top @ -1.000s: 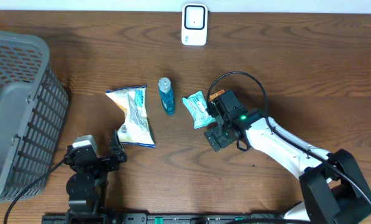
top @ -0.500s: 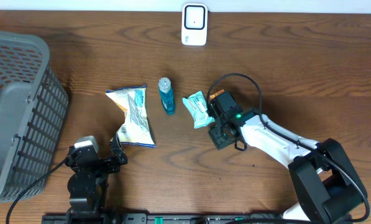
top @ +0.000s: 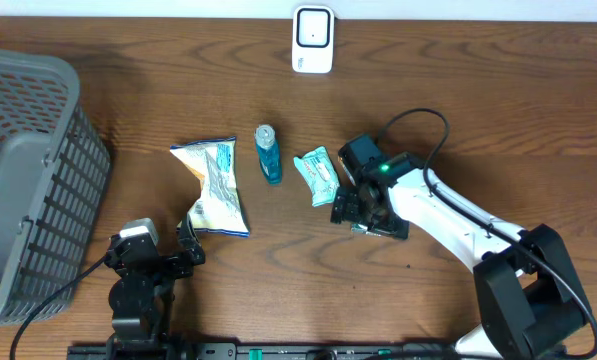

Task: Scan the item barcode
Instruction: 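Reach the right gripper to the Zam-Buk box and grasp it, then lift the Zam-Buk box with the right gripper and turn it over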

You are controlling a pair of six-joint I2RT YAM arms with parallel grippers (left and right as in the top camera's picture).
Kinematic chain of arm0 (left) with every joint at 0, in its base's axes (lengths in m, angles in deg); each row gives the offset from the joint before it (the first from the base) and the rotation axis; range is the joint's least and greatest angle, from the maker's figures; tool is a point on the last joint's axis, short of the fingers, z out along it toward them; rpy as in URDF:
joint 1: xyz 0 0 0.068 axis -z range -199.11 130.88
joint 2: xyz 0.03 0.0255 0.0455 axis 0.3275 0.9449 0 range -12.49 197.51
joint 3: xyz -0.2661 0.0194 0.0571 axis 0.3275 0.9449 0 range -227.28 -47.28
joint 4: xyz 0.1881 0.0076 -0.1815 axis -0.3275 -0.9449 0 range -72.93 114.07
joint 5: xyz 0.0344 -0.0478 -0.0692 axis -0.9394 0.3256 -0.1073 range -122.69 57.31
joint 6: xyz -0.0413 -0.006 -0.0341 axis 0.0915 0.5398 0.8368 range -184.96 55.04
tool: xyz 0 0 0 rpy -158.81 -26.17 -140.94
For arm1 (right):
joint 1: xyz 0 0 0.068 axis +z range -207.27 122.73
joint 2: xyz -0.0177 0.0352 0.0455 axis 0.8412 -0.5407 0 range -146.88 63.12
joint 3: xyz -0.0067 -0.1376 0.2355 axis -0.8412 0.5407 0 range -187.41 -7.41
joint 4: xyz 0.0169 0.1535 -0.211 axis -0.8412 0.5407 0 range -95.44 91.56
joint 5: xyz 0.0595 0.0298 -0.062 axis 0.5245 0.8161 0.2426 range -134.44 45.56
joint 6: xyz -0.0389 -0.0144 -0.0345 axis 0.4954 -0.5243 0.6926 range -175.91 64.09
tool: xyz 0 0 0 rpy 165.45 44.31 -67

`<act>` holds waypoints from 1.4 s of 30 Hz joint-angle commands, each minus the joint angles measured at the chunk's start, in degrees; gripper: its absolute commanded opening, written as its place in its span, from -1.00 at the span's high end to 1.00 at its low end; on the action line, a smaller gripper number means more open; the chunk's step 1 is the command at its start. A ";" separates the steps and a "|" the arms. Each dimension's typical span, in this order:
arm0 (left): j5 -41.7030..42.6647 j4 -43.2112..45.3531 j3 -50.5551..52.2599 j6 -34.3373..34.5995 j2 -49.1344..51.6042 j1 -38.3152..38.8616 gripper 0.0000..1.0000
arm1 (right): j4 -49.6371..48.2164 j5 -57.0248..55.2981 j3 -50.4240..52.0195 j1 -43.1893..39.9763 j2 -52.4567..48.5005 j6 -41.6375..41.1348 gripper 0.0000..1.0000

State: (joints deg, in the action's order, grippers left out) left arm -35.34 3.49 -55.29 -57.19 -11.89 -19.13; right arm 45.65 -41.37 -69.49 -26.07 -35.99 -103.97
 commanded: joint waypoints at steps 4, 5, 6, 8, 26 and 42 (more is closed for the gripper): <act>0.74 0.04 0.20 0.70 -0.37 -0.31 -0.95 | 7.06 0.57 -7.74 -1.66 2.91 -1.44 -0.99; 0.74 0.04 0.20 0.70 -0.37 -0.31 -0.95 | 6.56 -0.31 -7.76 -1.64 3.04 0.02 -0.98; 0.74 0.04 0.20 0.70 -0.37 -0.31 -0.95 | 5.70 -2.10 -7.74 -1.62 3.08 1.44 -0.99; 0.74 0.07 0.20 0.70 -0.37 -0.31 -0.95 | 4.42 -3.10 -7.39 -1.49 3.04 3.45 -0.99; 0.74 0.04 0.20 0.70 -0.37 -0.31 -0.95 | -0.92 -3.98 -4.20 -1.75 -7.93 12.39 -0.93; 0.74 0.04 0.20 0.70 -0.37 -0.31 -0.95 | 1.77 9.05 -4.39 -3.37 -14.36 15.98 -0.24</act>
State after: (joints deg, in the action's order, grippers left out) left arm -35.32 3.47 -55.29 -57.19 -11.91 -19.10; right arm 47.77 -39.27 -74.91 -28.26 -47.10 -89.17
